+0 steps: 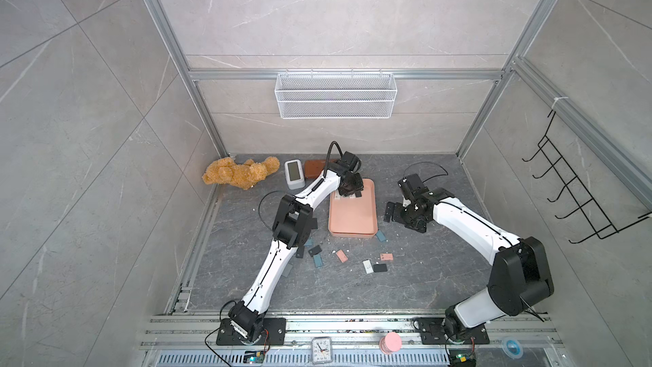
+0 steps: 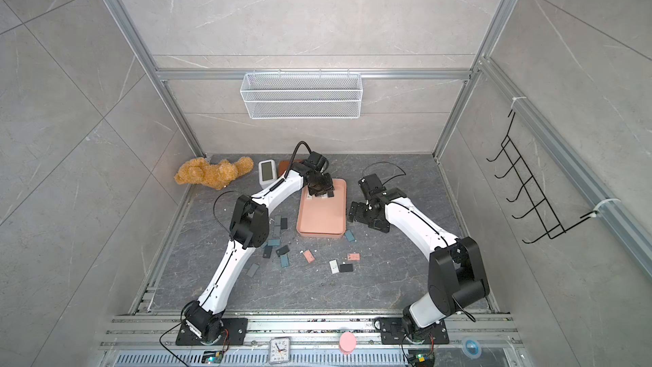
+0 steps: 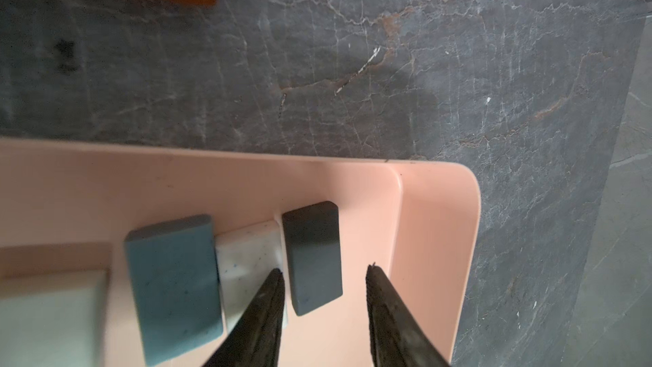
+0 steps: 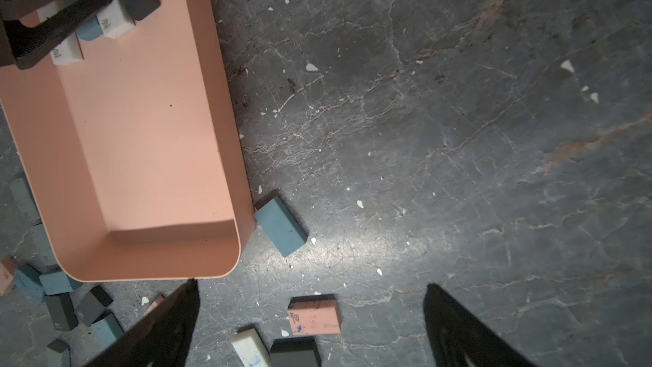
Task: Put the eraser in the storage box
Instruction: Place the eraser in the storage box, then pick up the eraser from the center of the board.
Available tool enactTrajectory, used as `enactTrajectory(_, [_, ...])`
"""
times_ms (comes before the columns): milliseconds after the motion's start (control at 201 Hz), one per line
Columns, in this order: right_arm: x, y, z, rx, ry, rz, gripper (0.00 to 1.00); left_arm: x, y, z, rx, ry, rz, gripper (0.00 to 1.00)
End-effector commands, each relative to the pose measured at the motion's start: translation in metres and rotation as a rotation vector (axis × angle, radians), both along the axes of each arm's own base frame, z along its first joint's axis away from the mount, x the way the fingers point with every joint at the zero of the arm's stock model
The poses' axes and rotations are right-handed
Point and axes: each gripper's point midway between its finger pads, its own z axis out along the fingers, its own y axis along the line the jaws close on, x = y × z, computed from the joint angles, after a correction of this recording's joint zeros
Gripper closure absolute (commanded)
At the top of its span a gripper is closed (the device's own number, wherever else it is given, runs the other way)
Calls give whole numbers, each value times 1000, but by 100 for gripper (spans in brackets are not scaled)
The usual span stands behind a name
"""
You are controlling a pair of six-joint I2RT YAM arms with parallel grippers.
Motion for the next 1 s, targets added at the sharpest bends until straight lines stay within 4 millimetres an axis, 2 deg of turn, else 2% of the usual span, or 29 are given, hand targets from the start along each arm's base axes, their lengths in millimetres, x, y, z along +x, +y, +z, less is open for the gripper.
enactTrajectory(0, [-9, -6, -2, -19, 6, 29, 2, -6, -1, 34, -11, -35, -17, 52])
enactTrajectory(144, [-15, -11, -9, -44, 1, 63, 3, -11, 1, 63, -19, -71, -13, 41])
enactTrajectory(309, [-26, -15, -24, -65, 24, 91, 7, -20, 9, 96, -17, -126, -5, 21])
enactTrajectory(344, [-29, -15, -27, -67, 29, 97, 8, -22, 10, 96, -12, -129, -5, 19])
enactTrajectory(353, [-29, -15, -28, -67, 31, 97, 9, -23, 11, 109, -24, -147, -3, 18])
enactTrajectory(383, [-30, -15, -31, -67, 34, 99, 10, -26, 13, 118, -29, -160, -3, 16])
enactTrajectory(543, [-36, -5, -44, -59, 46, 136, 14, -43, 20, 142, -37, -190, -5, 12])
enactTrajectory(742, [-41, 15, -58, -72, 58, 217, 16, -72, 37, 152, -15, -199, 2, 10])
enactTrajectory(991, [-42, 34, -72, -65, 70, 268, 21, -108, 65, 137, 10, -167, 47, 4])
